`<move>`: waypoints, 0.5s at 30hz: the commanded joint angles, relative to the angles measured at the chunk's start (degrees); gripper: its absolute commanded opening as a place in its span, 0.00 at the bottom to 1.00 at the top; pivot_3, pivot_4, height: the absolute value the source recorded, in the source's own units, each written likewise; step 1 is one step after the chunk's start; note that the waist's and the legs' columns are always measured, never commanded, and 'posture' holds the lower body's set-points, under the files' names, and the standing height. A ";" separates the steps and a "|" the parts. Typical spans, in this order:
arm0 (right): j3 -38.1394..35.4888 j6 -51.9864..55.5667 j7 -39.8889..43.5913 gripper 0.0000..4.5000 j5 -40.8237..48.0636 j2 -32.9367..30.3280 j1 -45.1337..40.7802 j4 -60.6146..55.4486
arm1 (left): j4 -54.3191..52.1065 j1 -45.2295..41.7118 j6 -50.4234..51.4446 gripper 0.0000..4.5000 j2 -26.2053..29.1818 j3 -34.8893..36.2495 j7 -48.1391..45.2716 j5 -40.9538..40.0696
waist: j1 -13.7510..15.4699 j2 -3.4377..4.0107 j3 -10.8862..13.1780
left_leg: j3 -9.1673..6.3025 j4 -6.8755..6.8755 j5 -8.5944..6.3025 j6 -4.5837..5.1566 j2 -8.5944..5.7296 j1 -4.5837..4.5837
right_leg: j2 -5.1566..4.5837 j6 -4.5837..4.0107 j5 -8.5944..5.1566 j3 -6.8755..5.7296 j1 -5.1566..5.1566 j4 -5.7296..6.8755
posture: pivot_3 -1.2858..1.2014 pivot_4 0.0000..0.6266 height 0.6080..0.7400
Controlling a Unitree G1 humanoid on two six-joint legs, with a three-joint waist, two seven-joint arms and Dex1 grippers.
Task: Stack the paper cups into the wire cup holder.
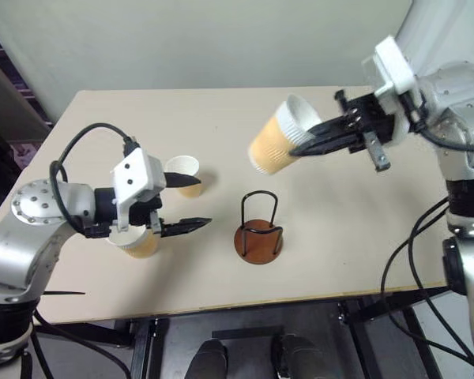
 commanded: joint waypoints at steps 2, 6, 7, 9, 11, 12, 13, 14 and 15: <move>5.98 -4.68 -2.43 0.01 -7.78 -0.21 5.21 -3.78 | -1.11 1.32 -0.44 0.92 1.58 3.40 -0.82 -0.74 | 0.32 0.01 0.01 | -0.01 0.02 -0.02 0.03 -0.03 -0.02 | -0.06 0.02 0.01 0.01 0.00 -0.01 | 0.52 0.24 1.00; 6.69 -5.02 -2.25 0.01 -9.18 -0.29 5.90 -2.91 | -1.87 2.56 -0.04 0.92 1.78 4.31 -0.41 -0.81 | 0.38 0.03 0.02 | 0.02 0.03 -0.05 0.09 -0.08 -0.10 | -0.14 0.06 0.04 0.02 -0.10 0.01 | 0.52 0.24 1.00; 6.91 -5.26 -2.04 0.01 -9.57 -0.32 5.99 -2.76 | -1.97 2.64 0.03 0.92 1.73 4.37 -0.27 -0.82 | 0.38 0.02 0.01 | 0.02 0.03 -0.05 0.09 -0.08 -0.10 | -0.14 0.06 0.04 0.02 -0.10 0.02 | 0.52 0.24 1.00; 7.31 -5.20 -1.82 0.10 -10.00 -0.16 6.06 -2.49 | -2.21 2.78 0.16 0.92 1.61 4.45 -0.09 -0.86 | 0.37 0.02 0.01 | 0.01 0.01 -0.06 0.09 -0.07 -0.08 | -0.13 0.05 0.04 0.01 -0.11 0.05 | 0.52 0.24 1.00; 7.94 -5.78 -1.71 0.21 -11.04 -0.19 6.39 -2.46 | -2.46 3.05 0.27 0.92 1.62 4.72 0.01 -0.89 | 0.34 0.02 0.01 | 0.01 0.01 -0.06 0.09 -0.07 -0.07 | -0.13 0.05 0.04 0.01 -0.11 0.07 | 0.52 0.24 1.00; 8.16 -5.97 -1.87 0.30 -11.61 -0.07 6.48 -2.42 | -2.20 3.02 0.14 0.92 1.81 4.95 -0.06 -0.75 | 0.33 0.02 0.01 | 0.01 0.01 -0.06 0.09 -0.06 -0.06 | -0.12 0.05 0.04 0.01 -0.11 0.07 | 0.52 0.24 1.00; 8.27 -6.05 -2.05 0.38 -12.00 0.06 6.54 -2.47 | -1.86 2.97 -0.05 0.92 2.05 5.24 -0.16 -0.55 | 0.32 0.02 0.01 | 0.01 0.01 -0.06 0.09 -0.06 -0.06 | -0.12 0.05 0.04 0.01 -0.11 0.07 | 0.52 0.24 1.00; 8.21 -5.97 -2.27 0.46 -12.18 0.26 6.49 -2.53 | -1.21 2.64 -0.35 0.92 2.39 5.55 -0.28 -0.23 | 0.33 0.02 0.01 | 0.01 0.01 -0.06 0.09 -0.06 -0.06 | -0.12 0.05 0.04 0.01 -0.11 0.07 | 0.52 0.24 1.00; 8.11 -5.83 -2.48 0.55 -12.25 0.43 6.39 -2.64 | -0.55 2.28 -0.62 0.92 2.70 5.86 -0.38 0.06 | 0.32 0.02 0.01 | 0.01 0.01 -0.06 0.09 -0.06 -0.07 | -0.12 0.05 0.04 0.01 -0.11 0.07 | 0.52 0.24 1.00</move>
